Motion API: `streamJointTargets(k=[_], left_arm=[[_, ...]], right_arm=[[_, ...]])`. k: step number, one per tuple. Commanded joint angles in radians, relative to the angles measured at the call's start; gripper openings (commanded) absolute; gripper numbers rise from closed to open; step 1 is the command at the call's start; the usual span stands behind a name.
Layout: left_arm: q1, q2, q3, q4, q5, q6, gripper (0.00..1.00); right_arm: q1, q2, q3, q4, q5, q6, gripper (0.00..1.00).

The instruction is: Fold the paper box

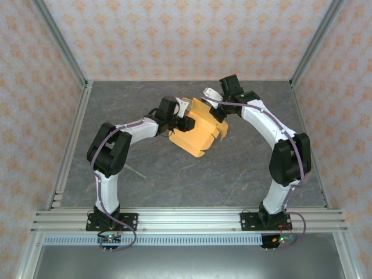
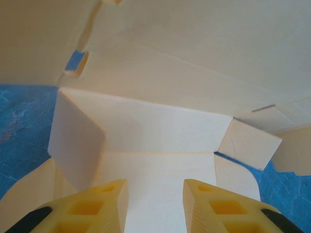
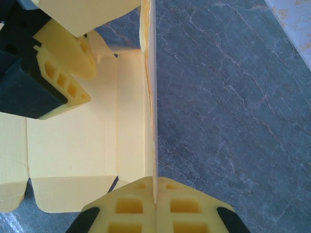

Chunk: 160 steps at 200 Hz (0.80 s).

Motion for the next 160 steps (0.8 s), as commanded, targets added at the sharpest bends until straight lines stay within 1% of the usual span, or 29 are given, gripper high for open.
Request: streamJointTargets(k=[1,27,55,83,109,160], left_arm=[[-0.001,-0.068,-0.048,-0.001,-0.029,0.002,0.36],[0.014,-0.177,-0.115,-0.01,-0.028,0.006,0.39],[0.033,-0.288,-0.2,0.005,-0.023,-0.004,0.4],[0.06,-0.375,-0.238,0.034,-0.027,-0.03,0.41],[0.062,-0.379,-0.184,0.008,-0.005,-0.024,0.42],[0.06,-0.282,-0.027,-0.056,0.031,-0.03,0.43]], right_arm=[[-0.001,-0.008,-0.01,0.035,0.02,0.001,0.0],[-0.001,-0.009,-0.006,0.024,0.04,-0.005,0.0],[-0.002,0.0,0.003,0.011,0.035,-0.004,0.0],[-0.002,0.006,0.011,-0.001,0.024,0.0,0.0],[-0.001,0.007,0.011,-0.005,0.011,0.001,0.0],[0.001,0.013,0.015,-0.006,0.011,0.002,0.0]])
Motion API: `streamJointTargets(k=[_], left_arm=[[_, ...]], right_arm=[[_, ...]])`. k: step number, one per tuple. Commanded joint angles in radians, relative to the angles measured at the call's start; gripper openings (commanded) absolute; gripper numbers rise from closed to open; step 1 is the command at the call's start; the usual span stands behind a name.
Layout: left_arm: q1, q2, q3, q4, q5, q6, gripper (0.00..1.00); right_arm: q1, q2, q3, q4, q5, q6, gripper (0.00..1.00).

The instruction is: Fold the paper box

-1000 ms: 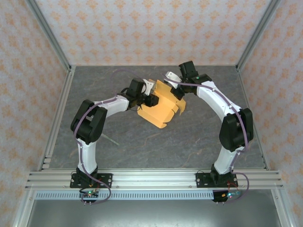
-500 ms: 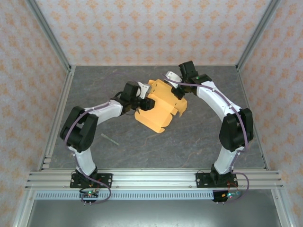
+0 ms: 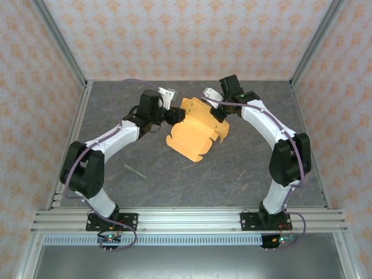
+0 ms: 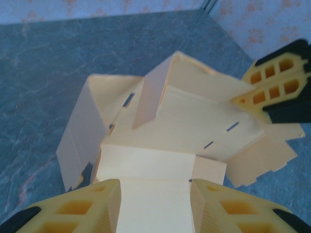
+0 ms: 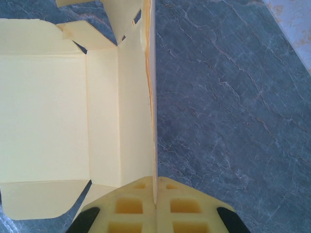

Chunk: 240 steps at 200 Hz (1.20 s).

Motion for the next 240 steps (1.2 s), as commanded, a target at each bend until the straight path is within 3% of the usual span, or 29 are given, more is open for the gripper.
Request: streamJointTargets(k=[1,104,142,186,217,240], left_arm=[[-0.001,0.04,0.074,-0.04,0.026,-0.01,0.43],[-0.001,0.209,0.305,-0.151,0.07,0.022,0.46],[-0.019,0.218,0.293,-0.083,0.175,-0.023,0.41],[-0.019,0.224,0.252,-0.016,0.211,-0.099,0.35],[0.0,0.18,0.221,-0.049,0.137,-0.099,0.36],[0.015,0.112,0.178,-0.126,0.023,-0.074,0.38]], right_arm=[[0.0,0.012,0.016,-0.006,-0.01,0.002,0.0],[0.009,0.022,0.031,-0.015,-0.006,0.003,0.0],[0.019,0.038,0.042,0.002,0.035,0.023,0.0],[0.022,0.04,0.04,0.023,0.066,0.041,0.0],[0.021,0.018,0.012,0.048,0.082,0.022,0.0],[0.021,-0.004,-0.015,0.075,0.131,-0.022,0.0]])
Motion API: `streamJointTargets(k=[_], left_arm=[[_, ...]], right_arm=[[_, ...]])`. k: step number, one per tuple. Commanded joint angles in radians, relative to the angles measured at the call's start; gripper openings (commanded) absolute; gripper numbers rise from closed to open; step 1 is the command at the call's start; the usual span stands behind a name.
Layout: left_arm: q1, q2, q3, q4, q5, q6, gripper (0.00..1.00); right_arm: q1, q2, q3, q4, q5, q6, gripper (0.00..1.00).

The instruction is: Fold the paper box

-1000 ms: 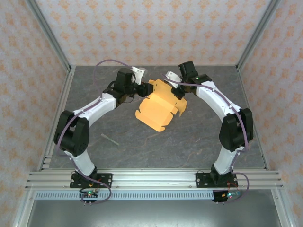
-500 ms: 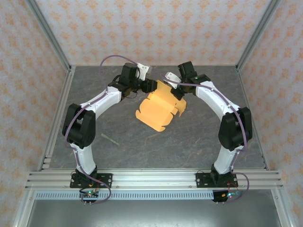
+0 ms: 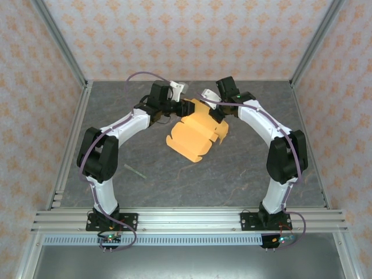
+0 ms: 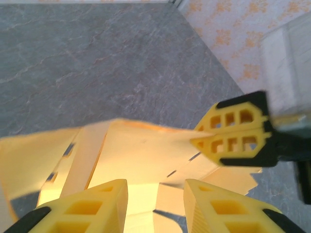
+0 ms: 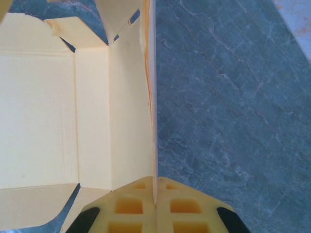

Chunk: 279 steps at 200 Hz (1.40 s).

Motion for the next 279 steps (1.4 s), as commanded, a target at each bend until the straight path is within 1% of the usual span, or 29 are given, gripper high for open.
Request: streamJointTargets(k=[1,27,48,66,82,89,110,134,157,172,186,211,238,254,262,279], left_arm=[[0.023,-0.095,-0.047,-0.064,-0.115,0.01,0.38],[0.04,-0.203,-0.153,-0.081,-0.208,0.013,0.42],[0.059,-0.265,-0.229,-0.085,-0.3,0.016,0.45],[0.096,-0.268,-0.256,-0.079,-0.308,0.019,0.47],[0.123,-0.252,-0.26,-0.077,-0.305,0.05,0.48],[0.132,-0.244,-0.264,-0.064,-0.303,0.067,0.5],[0.152,-0.208,-0.25,-0.057,-0.275,0.135,0.53],[0.154,-0.16,-0.206,-0.086,-0.237,0.24,0.54],[0.154,-0.105,-0.143,-0.142,-0.202,0.29,0.47],[0.151,-0.097,-0.16,-0.097,-0.191,0.326,0.47],[0.151,-0.093,-0.179,-0.057,-0.174,0.363,0.47],[0.148,-0.026,-0.114,-0.131,-0.111,0.439,0.48],[0.14,0.032,-0.049,-0.193,-0.035,0.494,0.48],[0.134,0.035,-0.025,-0.208,-0.032,0.497,0.48],[0.133,0.074,-0.01,-0.224,-0.024,0.495,0.48],[0.133,0.109,0.035,-0.273,0.019,0.507,0.48]], right_arm=[[0.004,-0.044,-0.018,0.047,0.068,-0.041,0.0],[0.027,-0.057,-0.041,0.07,0.145,-0.103,0.0],[0.056,-0.076,-0.102,0.145,0.222,-0.16,0.0],[0.076,-0.098,-0.181,0.255,0.269,-0.222,0.0],[0.091,-0.112,-0.238,0.356,0.304,-0.284,0.0],[0.098,-0.118,-0.266,0.4,0.314,-0.322,0.0],[0.109,-0.125,-0.318,0.504,0.326,-0.41,0.0],[0.112,-0.125,-0.382,0.627,0.324,-0.496,0.0],[0.112,-0.118,-0.439,0.749,0.32,-0.57,0.0],[0.113,-0.112,-0.466,0.815,0.316,-0.615,0.0],[0.109,-0.104,-0.48,0.853,0.309,-0.635,0.0],[0.1,-0.101,-0.506,0.917,0.272,-0.654,0.0],[0.088,-0.095,-0.514,0.939,0.248,-0.671,0.0],[0.079,-0.092,-0.525,0.959,0.233,-0.684,0.0],[0.074,-0.092,-0.528,0.963,0.225,-0.688,0.0],[0.063,-0.091,-0.53,0.962,0.209,-0.694,0.01]])
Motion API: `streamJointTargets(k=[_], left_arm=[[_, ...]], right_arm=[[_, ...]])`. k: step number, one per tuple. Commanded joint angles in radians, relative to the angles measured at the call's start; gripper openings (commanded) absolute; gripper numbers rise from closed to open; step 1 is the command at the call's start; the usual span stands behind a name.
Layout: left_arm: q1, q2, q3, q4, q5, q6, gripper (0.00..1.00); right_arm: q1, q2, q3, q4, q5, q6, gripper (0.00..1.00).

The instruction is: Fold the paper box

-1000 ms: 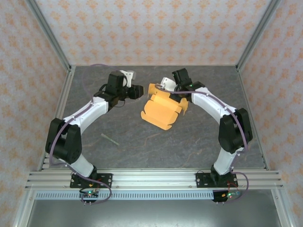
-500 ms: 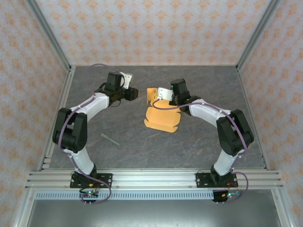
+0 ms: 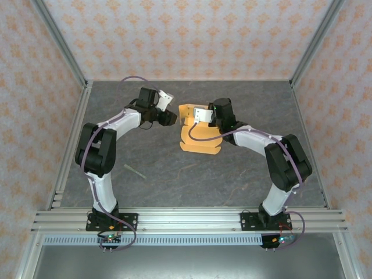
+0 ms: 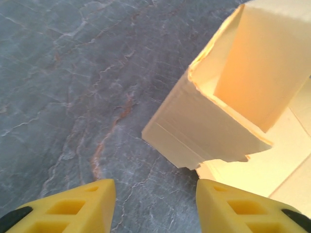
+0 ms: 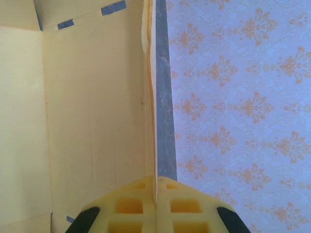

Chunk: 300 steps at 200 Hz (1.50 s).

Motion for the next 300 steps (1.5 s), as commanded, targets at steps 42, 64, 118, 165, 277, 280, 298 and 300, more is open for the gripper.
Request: streamJointTargets(k=[42,64,118,165,277,280,298,300], left_arm=[[-0.009,0.134,0.212,-0.222,0.181,0.125,0.49],[-0.009,0.161,0.25,-0.246,0.217,0.161,0.5],[-0.008,0.2,0.334,-0.295,0.252,0.251,0.52],[0.003,0.197,0.405,-0.507,0.204,0.469,0.57],[0.005,0.29,0.558,-0.624,0.275,0.843,0.71],[0.004,0.293,0.563,-0.628,0.274,0.851,0.71],[-0.001,0.326,0.604,-0.653,0.281,0.876,0.7],[-0.001,0.33,0.608,-0.655,0.285,0.878,0.7]], right_arm=[[-0.033,0.003,-0.016,0.043,-0.066,-0.028,0.01],[-0.037,0.007,-0.012,0.026,-0.07,-0.034,0.01],[-0.043,0.002,0.009,-0.015,-0.086,-0.024,0.01],[-0.058,-0.013,0.022,-0.08,-0.109,0.004,0.01],[-0.06,-0.047,-0.004,-0.091,-0.114,0.031,0.01],[-0.06,-0.046,-0.004,-0.089,-0.115,0.031,0.01],[-0.06,-0.052,-0.002,-0.089,-0.115,0.028,0.01],[-0.06,-0.052,-0.002,-0.089,-0.116,0.029,0.01]])
